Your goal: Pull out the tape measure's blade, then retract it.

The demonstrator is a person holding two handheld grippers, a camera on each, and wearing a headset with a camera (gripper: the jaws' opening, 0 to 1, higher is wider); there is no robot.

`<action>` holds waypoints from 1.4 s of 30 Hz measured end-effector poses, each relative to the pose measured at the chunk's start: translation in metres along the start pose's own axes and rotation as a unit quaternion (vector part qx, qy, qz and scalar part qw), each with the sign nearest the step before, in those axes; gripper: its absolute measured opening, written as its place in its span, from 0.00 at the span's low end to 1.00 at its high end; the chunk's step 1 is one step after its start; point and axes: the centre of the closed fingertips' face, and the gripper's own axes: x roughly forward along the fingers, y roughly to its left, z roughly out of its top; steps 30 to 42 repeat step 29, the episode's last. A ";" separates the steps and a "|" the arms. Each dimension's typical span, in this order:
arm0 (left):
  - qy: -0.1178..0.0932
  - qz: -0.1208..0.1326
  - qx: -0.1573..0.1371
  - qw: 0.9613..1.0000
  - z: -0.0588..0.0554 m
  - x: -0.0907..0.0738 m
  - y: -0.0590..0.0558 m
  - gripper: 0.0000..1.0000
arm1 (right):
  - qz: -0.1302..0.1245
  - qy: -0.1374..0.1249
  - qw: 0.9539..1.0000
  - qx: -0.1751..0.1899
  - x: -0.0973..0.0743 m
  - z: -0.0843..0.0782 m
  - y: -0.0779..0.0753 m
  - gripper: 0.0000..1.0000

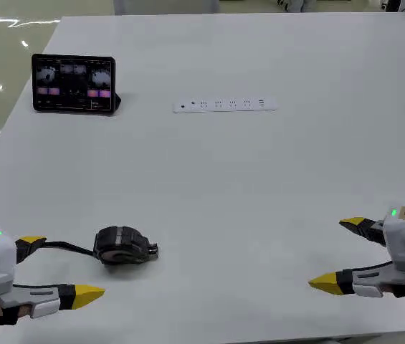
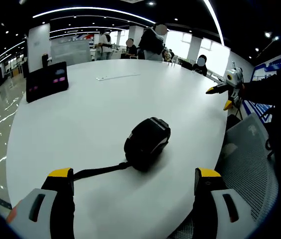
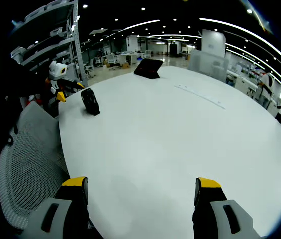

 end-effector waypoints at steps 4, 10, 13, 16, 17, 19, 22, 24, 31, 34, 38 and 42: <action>0.000 0.000 0.000 1.000 0.000 -0.002 0.000 0.99 | -0.007 -0.001 1.000 0.009 -0.007 -0.004 -0.002 0.99; 0.000 0.002 0.007 1.000 0.002 -0.004 0.000 0.99 | -0.020 0.002 1.000 0.011 -0.015 -0.011 -0.011 0.99; 0.002 -0.001 0.012 1.000 0.001 -0.005 0.000 0.99 | -0.021 0.004 1.000 0.014 -0.018 -0.014 -0.012 0.99; 0.001 -0.007 0.008 1.000 0.002 -0.005 -0.003 0.99 | -0.022 0.006 1.000 0.012 -0.021 -0.017 -0.012 0.99; 0.002 -0.007 0.012 1.000 0.002 -0.004 -0.003 0.99 | -0.022 0.007 1.000 0.013 -0.021 -0.018 -0.012 0.99; 0.001 -0.002 0.019 1.000 0.003 -0.004 -0.002 0.99 | -0.022 0.008 1.000 0.012 -0.022 -0.020 -0.012 0.99; 0.001 0.000 0.019 1.000 0.004 -0.006 -0.001 0.99 | -0.022 0.009 1.000 0.011 -0.025 -0.020 -0.012 0.99; 0.003 -0.001 0.022 1.000 0.004 -0.007 0.000 0.99 | -0.024 0.009 1.000 0.011 -0.026 -0.021 -0.013 0.99; 0.004 0.002 0.022 1.000 0.003 -0.008 0.002 0.99 | -0.024 0.010 1.000 0.011 -0.026 -0.021 -0.014 0.99; 0.004 0.002 0.022 1.000 0.003 -0.008 0.002 0.99 | -0.024 0.010 1.000 0.011 -0.026 -0.021 -0.014 0.99; 0.004 0.002 0.022 1.000 0.003 -0.008 0.002 0.99 | -0.024 0.010 1.000 0.011 -0.026 -0.021 -0.014 0.99; 0.004 0.002 0.022 1.000 0.003 -0.008 0.002 0.99 | -0.024 0.010 1.000 0.011 -0.026 -0.021 -0.014 0.99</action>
